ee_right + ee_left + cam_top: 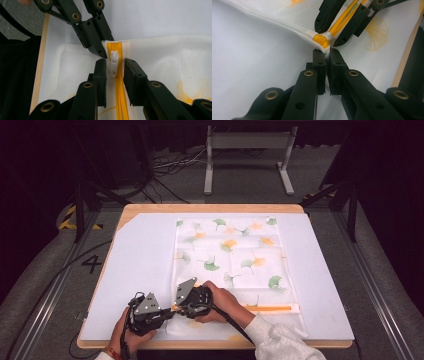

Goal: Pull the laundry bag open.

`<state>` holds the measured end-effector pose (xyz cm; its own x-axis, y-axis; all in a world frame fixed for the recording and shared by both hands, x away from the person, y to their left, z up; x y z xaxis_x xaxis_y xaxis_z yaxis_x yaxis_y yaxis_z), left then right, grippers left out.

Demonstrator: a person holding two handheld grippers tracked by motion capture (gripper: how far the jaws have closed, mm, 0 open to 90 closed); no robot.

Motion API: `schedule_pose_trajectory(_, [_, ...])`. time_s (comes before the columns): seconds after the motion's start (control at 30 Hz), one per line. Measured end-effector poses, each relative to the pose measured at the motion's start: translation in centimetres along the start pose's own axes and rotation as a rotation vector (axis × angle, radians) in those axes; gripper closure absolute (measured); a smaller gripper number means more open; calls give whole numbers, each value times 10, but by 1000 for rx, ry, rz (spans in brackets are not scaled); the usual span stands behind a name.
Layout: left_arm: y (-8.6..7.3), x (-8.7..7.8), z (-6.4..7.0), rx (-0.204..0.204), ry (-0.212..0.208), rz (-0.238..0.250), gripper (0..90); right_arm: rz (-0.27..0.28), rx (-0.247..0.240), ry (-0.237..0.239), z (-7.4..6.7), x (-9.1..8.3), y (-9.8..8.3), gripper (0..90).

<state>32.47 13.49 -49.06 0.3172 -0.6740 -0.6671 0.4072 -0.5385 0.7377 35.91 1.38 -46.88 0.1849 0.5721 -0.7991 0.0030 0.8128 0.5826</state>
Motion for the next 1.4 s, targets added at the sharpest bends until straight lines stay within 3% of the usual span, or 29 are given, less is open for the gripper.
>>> schedule_pose_trajectory(0.3, [2,-1,0,3,5,2,853,21,-7,-7,0,-3,4,833])
schedule_pose_trajectory(0.63, [5,-4,3,3,-11,24,852,14,-29,-20,-1,-7,2,853])
schedule_pose_trajectory(0.67, [5,-4,3,2,-12,26,852,10,-28,-25,-1,-7,2,900])
schedule_pose_trajectory(1.0, [6,-4,4,5,-28,32,854,3,-44,-20,-3,-8,0,899])
schedule_pose_trajectory(1.07, [6,-4,4,4,-23,36,852,10,-35,-14,-3,-9,0,773])
schedule_pose_trajectory(1.1, [6,-5,3,2,-21,40,852,21,-24,-33,-1,-9,1,724])
schedule_pose_trajectory(1.2, [6,-5,3,-3,-24,45,849,28,-22,-64,-1,-9,1,676])
schedule_pose_trajectory(1.3, [6,-6,3,-7,-28,49,849,28,-33,-94,-2,-7,1,708])
schedule_pose_trajectory(1.4, [5,-5,3,-5,-27,43,849,28,-56,-88,-5,-5,1,787])
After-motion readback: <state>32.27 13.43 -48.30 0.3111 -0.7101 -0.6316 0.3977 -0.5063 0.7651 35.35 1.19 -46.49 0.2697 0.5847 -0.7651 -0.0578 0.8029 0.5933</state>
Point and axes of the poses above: each handheld gripper's, and its own axes: x roughly forward along the jaws, y roughly out of its top, z roughly to its right, the point moved 6 cm from there along x, roughly forward along the jaws, and after that the axes turned 3 degrees about -y, right-handed, at the moved point
